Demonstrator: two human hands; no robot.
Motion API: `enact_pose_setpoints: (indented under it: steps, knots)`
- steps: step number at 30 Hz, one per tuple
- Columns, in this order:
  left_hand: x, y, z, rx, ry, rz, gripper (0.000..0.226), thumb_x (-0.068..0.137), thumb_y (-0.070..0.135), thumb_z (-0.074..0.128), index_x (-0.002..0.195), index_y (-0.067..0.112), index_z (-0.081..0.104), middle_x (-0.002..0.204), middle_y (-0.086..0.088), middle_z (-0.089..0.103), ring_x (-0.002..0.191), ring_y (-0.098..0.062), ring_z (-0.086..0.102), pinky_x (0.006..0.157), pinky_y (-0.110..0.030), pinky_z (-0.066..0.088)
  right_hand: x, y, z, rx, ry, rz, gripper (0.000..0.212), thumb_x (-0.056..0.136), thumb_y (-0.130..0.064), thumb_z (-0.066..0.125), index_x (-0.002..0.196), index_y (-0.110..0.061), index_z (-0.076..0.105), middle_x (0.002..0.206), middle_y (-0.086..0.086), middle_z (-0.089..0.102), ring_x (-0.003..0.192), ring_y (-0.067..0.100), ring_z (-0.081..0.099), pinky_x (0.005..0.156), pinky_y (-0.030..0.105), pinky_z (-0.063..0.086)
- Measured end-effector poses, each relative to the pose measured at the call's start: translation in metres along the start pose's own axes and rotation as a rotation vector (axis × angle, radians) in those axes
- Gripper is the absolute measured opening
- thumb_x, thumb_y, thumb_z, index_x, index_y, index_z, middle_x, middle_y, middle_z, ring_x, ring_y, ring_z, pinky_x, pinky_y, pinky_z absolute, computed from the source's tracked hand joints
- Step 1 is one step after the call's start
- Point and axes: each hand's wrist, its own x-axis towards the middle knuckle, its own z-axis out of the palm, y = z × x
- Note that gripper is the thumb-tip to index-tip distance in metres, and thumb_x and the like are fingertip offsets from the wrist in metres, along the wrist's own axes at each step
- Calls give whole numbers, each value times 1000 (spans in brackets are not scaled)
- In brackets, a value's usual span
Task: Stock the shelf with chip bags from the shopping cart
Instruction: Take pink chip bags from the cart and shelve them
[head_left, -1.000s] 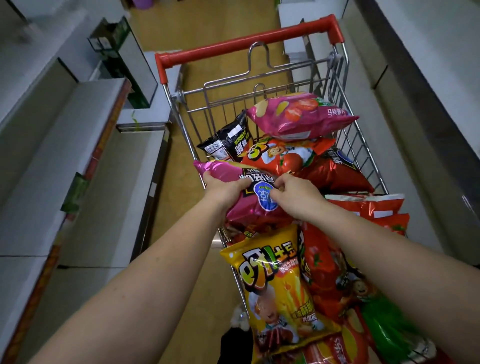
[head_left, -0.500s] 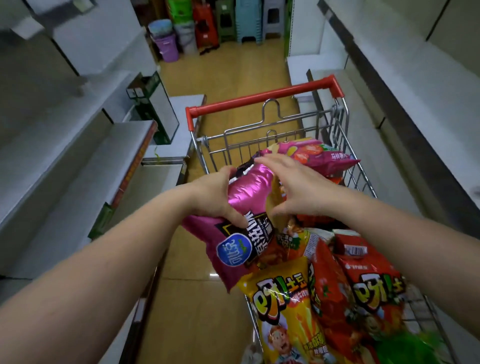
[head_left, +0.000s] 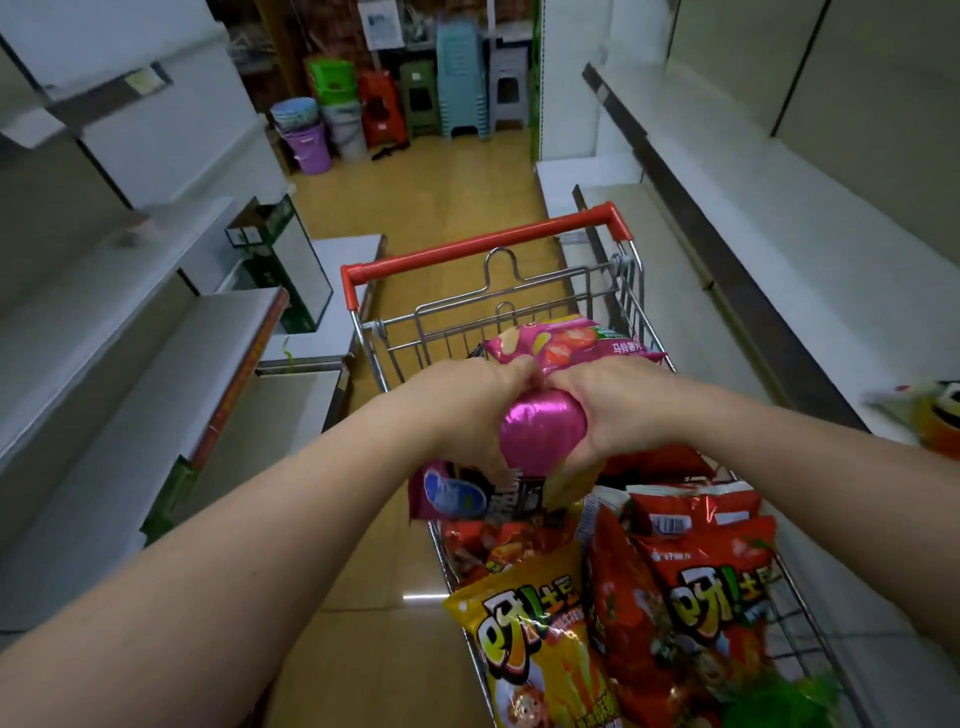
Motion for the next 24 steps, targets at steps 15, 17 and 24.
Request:
enact_pose_setpoints:
  steps: [15, 17, 24]
  knots:
    - [12, -11, 25, -1098, 565, -387, 133, 49, 70, 75, 153, 20, 8, 157, -5, 21, 144, -20, 23, 117, -43, 24, -26, 40, 41, 1312, 151, 300, 57, 52, -29, 88, 103, -19, 63, 84, -7, 73, 77, 7, 69, 70, 19, 51]
    - [18, -11, 33, -1266, 625, -410, 137, 43, 70, 80, 152, 27, 7, 157, -4, 20, 142, -19, 28, 115, -45, 29, -26, 36, 52, 1383, 111, 289, 53, 53, -26, 86, 99, -20, 62, 87, -4, 73, 79, 9, 70, 72, 22, 51]
    - [27, -14, 57, -1759, 511, -263, 107, 45, 39, 83, 138, 13, 38, 119, -10, 67, 99, -21, 69, 79, -33, 58, -15, 27, 78, 1595, 83, 284, 47, 58, -25, 76, 102, -19, 62, 91, -1, 74, 89, 16, 68, 82, 28, 50]
